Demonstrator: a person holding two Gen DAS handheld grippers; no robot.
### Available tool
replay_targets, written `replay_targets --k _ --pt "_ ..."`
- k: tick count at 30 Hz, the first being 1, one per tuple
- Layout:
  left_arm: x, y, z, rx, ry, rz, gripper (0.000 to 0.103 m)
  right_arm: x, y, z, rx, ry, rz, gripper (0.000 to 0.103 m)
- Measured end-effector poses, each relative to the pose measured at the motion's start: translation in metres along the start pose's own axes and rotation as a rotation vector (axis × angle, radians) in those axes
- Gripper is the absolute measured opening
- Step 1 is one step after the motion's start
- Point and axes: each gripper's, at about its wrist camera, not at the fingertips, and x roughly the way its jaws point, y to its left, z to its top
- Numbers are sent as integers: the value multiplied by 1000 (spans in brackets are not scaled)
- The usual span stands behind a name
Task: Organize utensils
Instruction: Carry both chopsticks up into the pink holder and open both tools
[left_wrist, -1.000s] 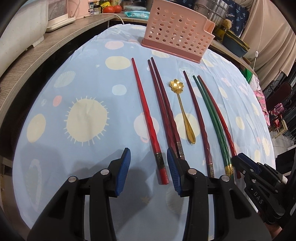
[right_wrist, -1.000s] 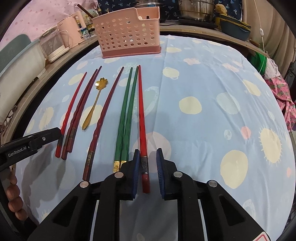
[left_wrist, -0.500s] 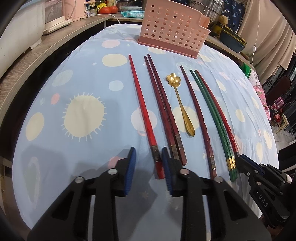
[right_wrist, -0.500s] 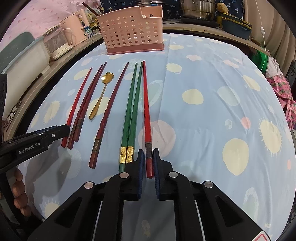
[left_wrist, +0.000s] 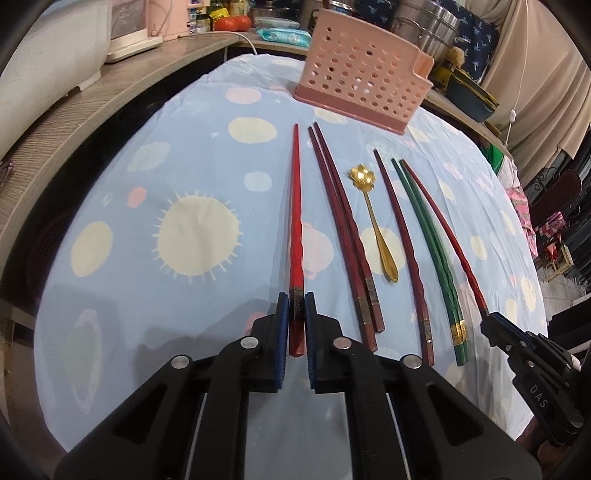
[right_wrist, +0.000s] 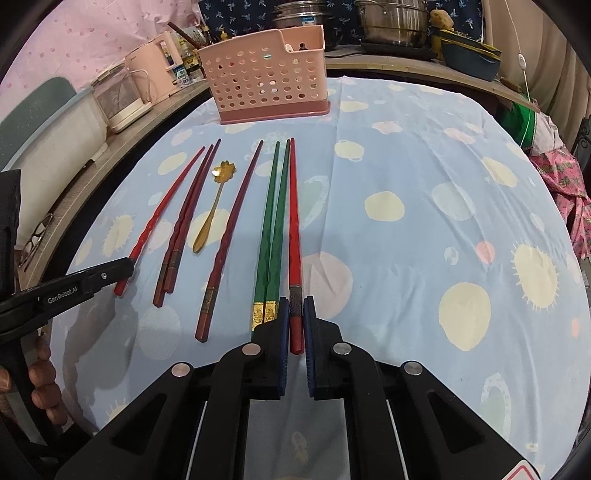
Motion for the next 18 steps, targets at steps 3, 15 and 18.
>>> replay_targets --k 3,15,18 --pt "-11 2 5 3 -33 11 8 -11 1 8 8 -32 13 7" --pt "-58 2 47 -9 -191 -5 7 -60 -12 64 81 -192 63 7" --pt "-68 4 61 -14 -229 -3 7 -69 -16 80 94 -228 73 7"
